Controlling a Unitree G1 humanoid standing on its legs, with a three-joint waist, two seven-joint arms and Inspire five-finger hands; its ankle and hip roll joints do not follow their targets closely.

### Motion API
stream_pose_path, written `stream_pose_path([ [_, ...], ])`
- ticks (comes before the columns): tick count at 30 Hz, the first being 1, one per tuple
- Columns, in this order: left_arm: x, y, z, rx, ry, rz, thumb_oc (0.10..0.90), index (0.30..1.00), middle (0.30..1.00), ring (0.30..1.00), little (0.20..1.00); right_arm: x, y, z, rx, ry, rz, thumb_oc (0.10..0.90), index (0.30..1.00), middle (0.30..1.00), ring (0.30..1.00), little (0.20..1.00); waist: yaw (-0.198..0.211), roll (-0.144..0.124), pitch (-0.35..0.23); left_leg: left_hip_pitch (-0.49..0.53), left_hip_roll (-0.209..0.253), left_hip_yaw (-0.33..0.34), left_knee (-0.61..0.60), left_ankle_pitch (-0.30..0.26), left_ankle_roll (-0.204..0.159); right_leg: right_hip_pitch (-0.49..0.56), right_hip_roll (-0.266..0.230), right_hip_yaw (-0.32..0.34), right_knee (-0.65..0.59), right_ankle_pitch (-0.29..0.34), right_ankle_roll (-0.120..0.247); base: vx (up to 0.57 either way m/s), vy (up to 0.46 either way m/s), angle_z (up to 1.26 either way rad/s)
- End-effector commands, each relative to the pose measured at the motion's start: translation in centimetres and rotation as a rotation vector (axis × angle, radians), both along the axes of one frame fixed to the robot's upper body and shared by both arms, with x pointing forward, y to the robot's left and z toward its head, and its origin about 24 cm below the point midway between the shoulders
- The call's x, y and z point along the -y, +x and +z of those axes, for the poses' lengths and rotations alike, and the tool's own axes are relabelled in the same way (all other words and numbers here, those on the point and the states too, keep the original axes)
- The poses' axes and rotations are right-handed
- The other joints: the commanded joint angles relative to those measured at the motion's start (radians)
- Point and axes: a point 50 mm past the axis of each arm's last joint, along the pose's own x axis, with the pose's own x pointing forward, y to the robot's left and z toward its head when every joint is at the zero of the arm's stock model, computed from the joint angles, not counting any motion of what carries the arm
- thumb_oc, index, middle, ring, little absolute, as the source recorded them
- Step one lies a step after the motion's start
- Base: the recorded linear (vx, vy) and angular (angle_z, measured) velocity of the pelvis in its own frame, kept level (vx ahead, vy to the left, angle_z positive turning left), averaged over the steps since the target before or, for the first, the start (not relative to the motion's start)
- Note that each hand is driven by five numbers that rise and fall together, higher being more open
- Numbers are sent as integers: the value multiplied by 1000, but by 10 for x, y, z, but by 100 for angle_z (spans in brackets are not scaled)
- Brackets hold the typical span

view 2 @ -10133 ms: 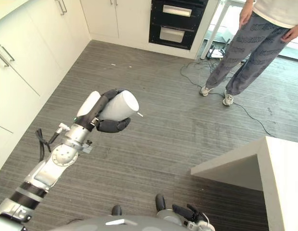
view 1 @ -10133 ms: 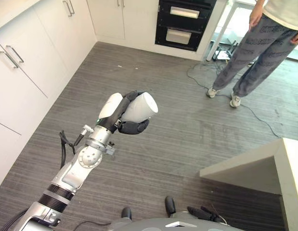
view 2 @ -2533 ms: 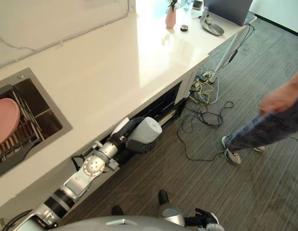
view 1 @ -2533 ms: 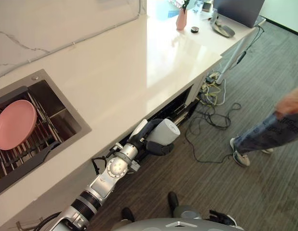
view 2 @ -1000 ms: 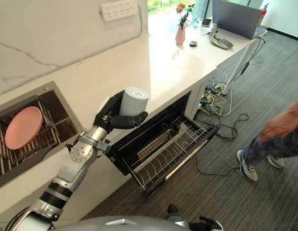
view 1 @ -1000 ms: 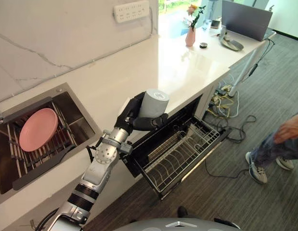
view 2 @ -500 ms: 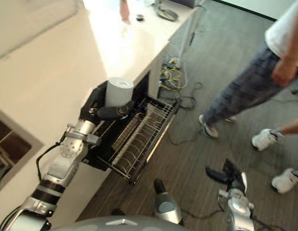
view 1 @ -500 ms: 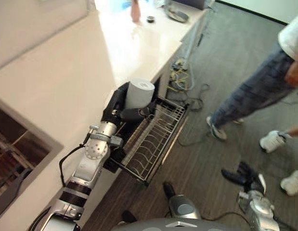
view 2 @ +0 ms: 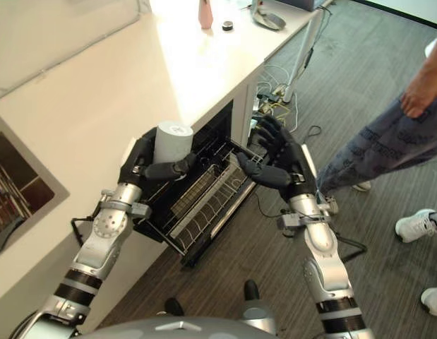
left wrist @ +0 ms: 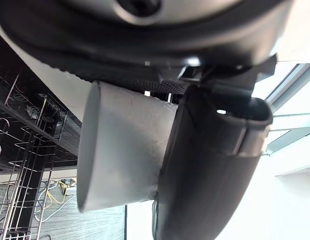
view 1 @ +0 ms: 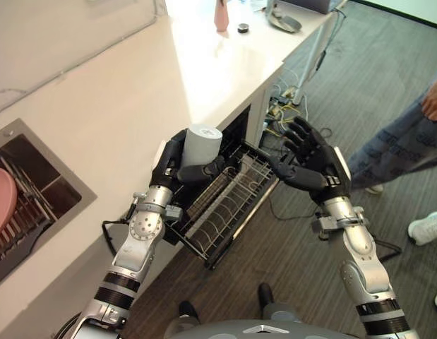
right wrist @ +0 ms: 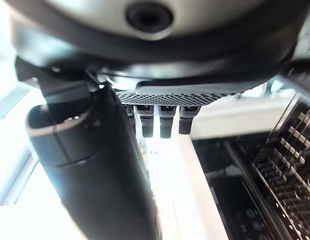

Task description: Place the dishes in the dishwasher.

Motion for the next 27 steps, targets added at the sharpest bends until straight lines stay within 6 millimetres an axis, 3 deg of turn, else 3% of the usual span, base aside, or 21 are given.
stream_pose_path([
  [1,4,12,49,249,55,-51,400,300,300,300,300,8,-9,29,205,170,12,800,900,900,900,900,-27,-93,-143,31,-33,-56,86,-120,10,-60,-75,26,83,-25,117,5,-103,56],
  [6,18,13,48,255,73,-100,400,300,300,300,300,-15,-11,34,212,258,157,800,900,900,900,900,-24,-85,-151,33,-16,-105,44,-86,-8,-34,-62,-13,92,-55,93,8,-64,44],
  [9,25,13,49,264,85,-127,400,300,300,300,300,-24,-11,30,176,226,223,800,900,900,900,900,-25,-82,-150,39,-13,-115,37,-78,-12,-29,-62,-26,98,-56,88,12,-28,26],
  [18,46,12,56,325,175,-203,400,300,300,300,300,-34,-7,22,92,154,280,800,900,900,900,900,-32,-70,-155,53,-19,-121,29,-82,-13,-26,-72,-25,110,-54,90,3,-2,4],
  [27,66,9,53,370,338,-288,400,300,300,300,300,-56,3,32,74,222,393,800,900,900,900,900,-24,-67,-162,55,-25,-121,30,-84,-11,-29,-78,-16,106,-50,90,0,0,0],
])
